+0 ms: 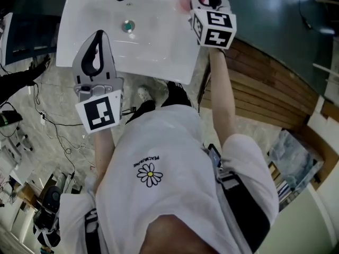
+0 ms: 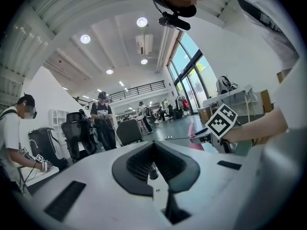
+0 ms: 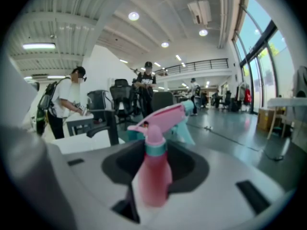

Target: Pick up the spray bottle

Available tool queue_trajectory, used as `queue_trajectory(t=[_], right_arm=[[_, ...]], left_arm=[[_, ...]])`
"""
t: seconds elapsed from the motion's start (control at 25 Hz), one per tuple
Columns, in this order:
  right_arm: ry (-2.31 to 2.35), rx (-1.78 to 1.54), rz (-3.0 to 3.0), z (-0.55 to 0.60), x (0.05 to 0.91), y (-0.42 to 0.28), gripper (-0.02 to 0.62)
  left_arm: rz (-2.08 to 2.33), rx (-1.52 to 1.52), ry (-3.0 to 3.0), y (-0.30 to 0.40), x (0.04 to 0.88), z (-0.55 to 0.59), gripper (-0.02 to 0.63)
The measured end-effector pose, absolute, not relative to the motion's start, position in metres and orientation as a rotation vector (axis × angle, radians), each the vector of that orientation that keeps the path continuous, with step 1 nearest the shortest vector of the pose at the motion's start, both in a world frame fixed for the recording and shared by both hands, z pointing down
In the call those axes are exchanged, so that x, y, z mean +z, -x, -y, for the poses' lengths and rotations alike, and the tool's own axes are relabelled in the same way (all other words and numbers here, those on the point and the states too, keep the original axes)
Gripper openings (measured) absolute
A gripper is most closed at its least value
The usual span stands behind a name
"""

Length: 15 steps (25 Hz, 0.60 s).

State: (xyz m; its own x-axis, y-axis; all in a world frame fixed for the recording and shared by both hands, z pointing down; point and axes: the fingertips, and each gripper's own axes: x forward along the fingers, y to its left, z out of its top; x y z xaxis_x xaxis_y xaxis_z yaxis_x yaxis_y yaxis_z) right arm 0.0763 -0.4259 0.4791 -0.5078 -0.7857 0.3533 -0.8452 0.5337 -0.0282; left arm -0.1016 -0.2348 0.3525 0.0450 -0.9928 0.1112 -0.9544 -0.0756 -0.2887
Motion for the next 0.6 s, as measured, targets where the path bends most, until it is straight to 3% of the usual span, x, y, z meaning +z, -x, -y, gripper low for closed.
queue_trajectory(t=[0.6], right_arm=[[-1.371, 0.277, 2.474, 0.428, 0.479, -0.074, 0.158]], left_arm=[[-2.080, -0.411, 2.154, 0.114, 0.354, 0.234, 0.020]])
